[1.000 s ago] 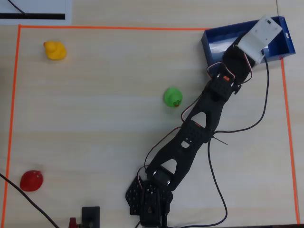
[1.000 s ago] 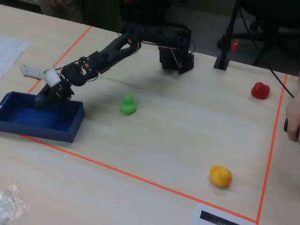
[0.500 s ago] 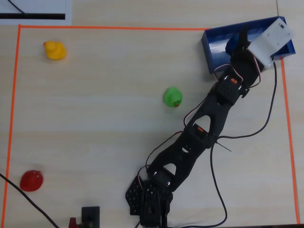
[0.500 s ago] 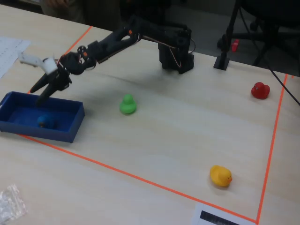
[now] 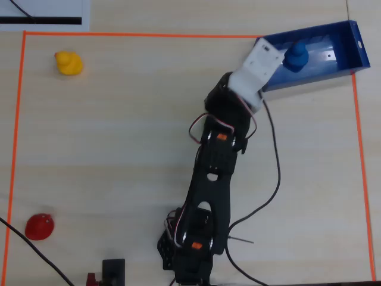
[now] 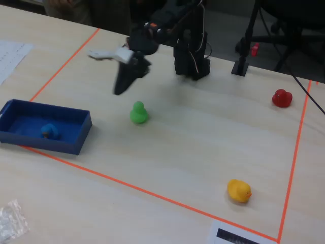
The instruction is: Grasp blue duck and put it into box.
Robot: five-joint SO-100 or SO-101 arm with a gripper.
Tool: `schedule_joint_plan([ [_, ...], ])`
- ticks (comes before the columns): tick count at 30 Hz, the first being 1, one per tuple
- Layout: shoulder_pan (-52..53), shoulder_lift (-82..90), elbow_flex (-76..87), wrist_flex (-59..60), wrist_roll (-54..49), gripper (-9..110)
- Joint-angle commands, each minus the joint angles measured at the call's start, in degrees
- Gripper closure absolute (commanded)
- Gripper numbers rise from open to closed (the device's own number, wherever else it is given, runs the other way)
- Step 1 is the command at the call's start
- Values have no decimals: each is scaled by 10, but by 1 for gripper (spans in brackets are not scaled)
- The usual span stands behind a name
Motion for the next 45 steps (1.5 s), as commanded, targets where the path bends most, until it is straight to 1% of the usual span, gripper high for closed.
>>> schedule_joint_plan([
  [1, -80, 235, 175, 67, 18, 101],
  [5, -112, 410, 335, 117, 13, 101],
  [10, -95, 587, 519, 156, -27, 101],
  [11, -90, 611, 540, 179, -37, 101],
  [15, -112, 679, 540, 316, -24, 101],
  [18, -120, 691, 540, 359, -39, 101],
  [20, -119, 691, 540, 394, -62, 101],
  [23, -117, 691, 540, 487, -123, 101],
  [45, -107, 691, 540, 488, -126, 101],
])
